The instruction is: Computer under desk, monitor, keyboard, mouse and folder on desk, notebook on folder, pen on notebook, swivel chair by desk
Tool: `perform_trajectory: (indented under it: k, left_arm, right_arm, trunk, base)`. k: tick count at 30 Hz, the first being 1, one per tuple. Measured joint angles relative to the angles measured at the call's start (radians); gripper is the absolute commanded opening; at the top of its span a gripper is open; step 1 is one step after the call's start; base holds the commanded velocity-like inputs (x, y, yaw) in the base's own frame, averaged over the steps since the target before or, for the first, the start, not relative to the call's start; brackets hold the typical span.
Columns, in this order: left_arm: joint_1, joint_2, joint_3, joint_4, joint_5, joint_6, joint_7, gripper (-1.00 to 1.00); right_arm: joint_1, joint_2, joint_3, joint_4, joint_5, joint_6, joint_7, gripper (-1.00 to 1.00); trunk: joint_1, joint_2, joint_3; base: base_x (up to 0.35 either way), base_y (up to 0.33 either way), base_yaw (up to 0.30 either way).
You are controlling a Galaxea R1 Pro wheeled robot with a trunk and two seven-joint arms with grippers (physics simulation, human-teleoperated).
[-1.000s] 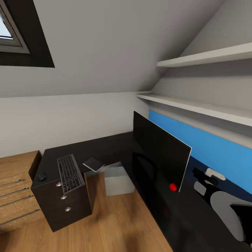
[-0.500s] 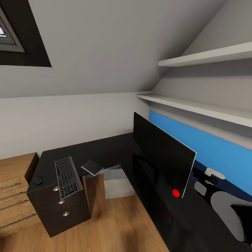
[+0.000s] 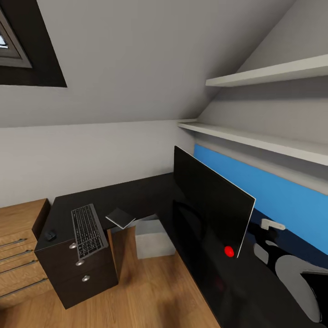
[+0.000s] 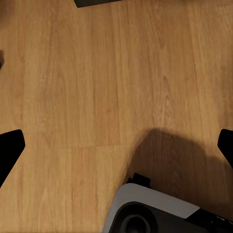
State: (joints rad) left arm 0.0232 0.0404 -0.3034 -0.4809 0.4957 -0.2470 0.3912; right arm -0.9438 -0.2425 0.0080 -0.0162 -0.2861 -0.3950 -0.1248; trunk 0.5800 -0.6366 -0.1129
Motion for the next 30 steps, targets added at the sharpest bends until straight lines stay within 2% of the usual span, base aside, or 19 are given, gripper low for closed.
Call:
perform_trajectory:
  k: [7,14,15,17,22,26,30]
  left_arm:
    - [0.000,0.001,0.000,0.000,0.000,0.000,0.000,1.00]
    - [0.000,0.001,0.000,0.000,0.000,0.000,-0.001,1.00]
    - [0.000,0.001,0.000,0.000,0.000,0.000,-0.001,1.00]
    - [0.000,0.001,0.000,0.000,0.000,0.000,0.000,1.00]
    - [0.000,0.001,0.001,0.000,0.000,0.000,0.000,1.00]
    - [0.000,0.001,0.001,0.000,0.000,0.000,0.000,1.00]
    - [0.000,0.001,0.001,0.000,0.000,0.000,0.000,1.00]
  right_arm:
    - [0.014,0.005,0.000,0.000,0.060,-0.005,0.055,1.00]
    - [0.026,0.010,0.004,0.001,0.127,-0.005,0.062,1.00]
    - [0.029,0.014,0.005,0.001,0.148,-0.005,0.062,1.00]
    - [0.030,0.017,0.005,0.001,0.159,-0.005,0.062,1.00]
    - [0.046,0.041,0.006,0.000,0.187,-0.005,0.063,1.00]
    - [0.054,0.068,0.007,0.001,0.248,-0.006,0.066,1.00]
    - [0.073,0.089,0.007,0.000,0.275,-0.006,0.111,1.00]
  trunk:
    - [0.000,0.000,0.000]
    - [0.000,0.000,0.000]
    - [0.000,0.000,0.000]
    - [0.000,0.000,0.000]
    - [0.000,0.000,0.000]
    - [0.000,0.000,0.000]
    - [0.000,0.000,0.000]
  base:
    - [0.000,0.000,0.000]
    - [0.000,0.000,0.000]
    - [0.000,0.000,0.000]
    - [0.000,0.000,0.000]
    - [0.000,0.000,0.000]
    - [0.000,0.000,0.000]
    - [0.000,0.000,0.000]
